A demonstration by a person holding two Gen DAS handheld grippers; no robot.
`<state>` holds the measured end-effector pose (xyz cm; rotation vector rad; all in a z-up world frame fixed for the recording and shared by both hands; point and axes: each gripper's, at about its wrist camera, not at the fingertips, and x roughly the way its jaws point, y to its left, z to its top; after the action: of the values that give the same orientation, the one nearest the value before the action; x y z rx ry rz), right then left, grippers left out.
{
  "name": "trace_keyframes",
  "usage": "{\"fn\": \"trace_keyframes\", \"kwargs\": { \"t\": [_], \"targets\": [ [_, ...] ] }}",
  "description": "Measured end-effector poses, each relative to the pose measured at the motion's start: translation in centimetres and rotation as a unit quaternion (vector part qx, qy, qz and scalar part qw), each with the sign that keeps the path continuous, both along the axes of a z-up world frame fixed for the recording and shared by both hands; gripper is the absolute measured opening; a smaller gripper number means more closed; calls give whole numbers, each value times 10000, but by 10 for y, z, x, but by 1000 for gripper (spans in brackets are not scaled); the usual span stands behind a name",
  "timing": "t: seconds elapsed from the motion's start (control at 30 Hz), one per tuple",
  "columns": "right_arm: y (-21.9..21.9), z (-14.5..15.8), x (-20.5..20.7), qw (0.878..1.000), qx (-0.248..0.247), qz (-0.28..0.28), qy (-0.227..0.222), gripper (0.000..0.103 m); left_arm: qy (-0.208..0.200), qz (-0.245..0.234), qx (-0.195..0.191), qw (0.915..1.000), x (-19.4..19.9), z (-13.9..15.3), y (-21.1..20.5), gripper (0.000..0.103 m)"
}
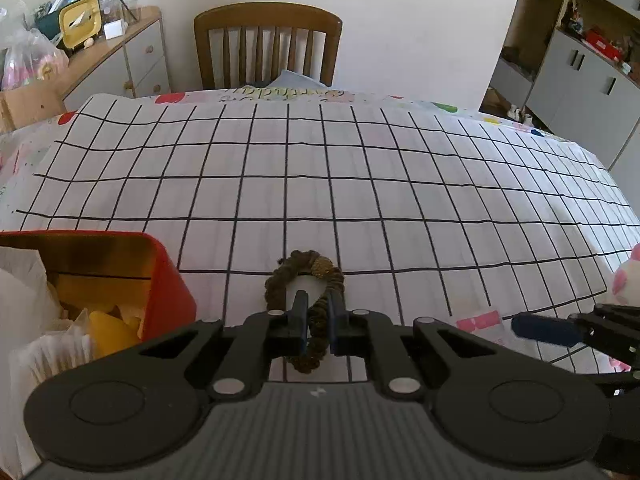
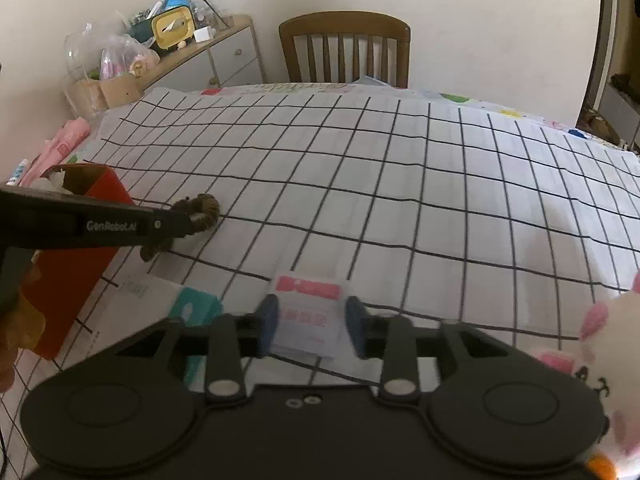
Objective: Organize soft objects
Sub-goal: 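Grasp the brown bead bracelet with the left gripper while the right gripper grasps the pink packet, then carry the bracelet and pink packet over the tin box with both grippers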
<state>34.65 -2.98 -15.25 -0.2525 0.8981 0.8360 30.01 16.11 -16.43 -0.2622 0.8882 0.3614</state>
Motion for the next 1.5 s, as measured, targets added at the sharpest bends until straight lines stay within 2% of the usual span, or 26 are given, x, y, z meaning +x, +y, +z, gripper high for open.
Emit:
{"fn": "trace_keyframes", "kwargs": {
  "t": [0.07, 0.33, 0.4, 0.47, 0.5, 0.57, 0.63, 0.67, 1.03, 1.37, 1.5],
  "targets": [
    [4, 1, -2, 10000, 30, 23, -62, 66, -18, 19, -50, 10000, -1, 0, 2, 10],
    [11, -9, -4, 9994, -305, 12, -160, 66, -49, 20, -97, 9999, -2, 3, 5, 10],
    [11, -10, -8, 9988, -380, 61, -300, 62, -65, 29, -125, 9999, -2, 3, 5, 10],
    [12, -10, -10, 9980, -458, 62, -434, 50, -90, 62, -193, 9998, -3, 5, 7, 10],
    [12, -9, -10, 9980, -459, 46, -441, 48, -104, 79, -231, 9996, -3, 6, 9, 10],
    [10, -8, -9, 9982, -420, -10, -424, 37, -92, 99, -242, 9996, -3, 7, 10, 10],
    [6, -7, -6, 9987, -361, -63, -353, 34, -10, 136, -203, 9997, -1, 8, 12, 10],
    [4, -7, -4, 9991, -312, -90, -290, 33, -34, 152, -301, 9994, -1, 9, 14, 10],
    [-25, 19, -6, 9995, 14, -222, -221, 31, -352, 212, -658, 9970, -10, 42, 28, 10],
    [-49, 51, -33, 9992, 155, -249, -284, 31, -557, -20, -632, 9964, -35, 69, 25, 9],
    [-54, 60, -46, 9990, 151, -282, -326, 31, -411, -162, -617, 9971, -40, 69, 26, 9]
  ]
}}
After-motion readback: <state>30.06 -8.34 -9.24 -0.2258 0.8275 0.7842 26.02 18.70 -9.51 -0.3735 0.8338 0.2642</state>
